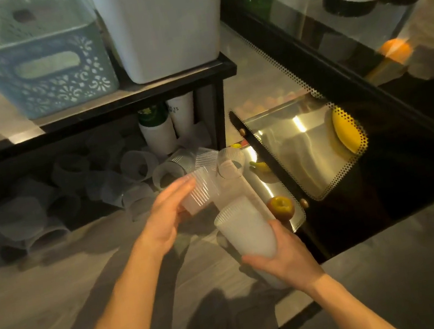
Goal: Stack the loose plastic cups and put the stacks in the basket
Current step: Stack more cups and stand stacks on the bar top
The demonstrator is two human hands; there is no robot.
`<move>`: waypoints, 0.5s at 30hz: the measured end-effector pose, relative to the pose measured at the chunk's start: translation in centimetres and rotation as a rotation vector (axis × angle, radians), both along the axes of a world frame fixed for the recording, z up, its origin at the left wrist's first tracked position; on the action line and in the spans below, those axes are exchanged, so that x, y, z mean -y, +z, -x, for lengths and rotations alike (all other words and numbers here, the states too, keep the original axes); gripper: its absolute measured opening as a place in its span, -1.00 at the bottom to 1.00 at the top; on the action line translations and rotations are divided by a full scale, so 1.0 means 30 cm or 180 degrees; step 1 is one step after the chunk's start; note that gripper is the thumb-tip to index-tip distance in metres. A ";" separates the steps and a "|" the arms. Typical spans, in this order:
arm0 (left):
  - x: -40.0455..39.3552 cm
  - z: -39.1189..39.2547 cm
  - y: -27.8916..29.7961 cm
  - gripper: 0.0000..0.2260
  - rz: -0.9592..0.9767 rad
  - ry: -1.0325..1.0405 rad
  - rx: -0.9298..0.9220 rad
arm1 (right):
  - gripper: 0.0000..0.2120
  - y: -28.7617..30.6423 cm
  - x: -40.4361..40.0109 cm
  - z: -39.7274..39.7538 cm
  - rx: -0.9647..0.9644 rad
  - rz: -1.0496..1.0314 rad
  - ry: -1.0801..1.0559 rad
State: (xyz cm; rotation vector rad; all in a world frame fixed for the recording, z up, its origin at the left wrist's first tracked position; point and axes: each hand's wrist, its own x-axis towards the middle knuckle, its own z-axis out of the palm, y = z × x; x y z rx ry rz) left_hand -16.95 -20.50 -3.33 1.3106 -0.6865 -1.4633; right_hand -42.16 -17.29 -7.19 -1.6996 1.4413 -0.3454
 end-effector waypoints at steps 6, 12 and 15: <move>-0.082 0.032 0.009 -0.34 0.0229 0.0206 0.0384 | -0.29 0.024 0.005 -0.047 -0.0011 0.0164 0.0204; -0.159 0.097 0.011 -0.47 0.0387 0.0362 0.0671 | -0.26 0.054 -0.012 -0.105 0.0003 0.0124 0.0301; -0.178 0.087 0.000 -0.48 0.0469 0.0428 0.0875 | -0.23 0.059 -0.017 -0.111 0.0001 0.0084 0.0327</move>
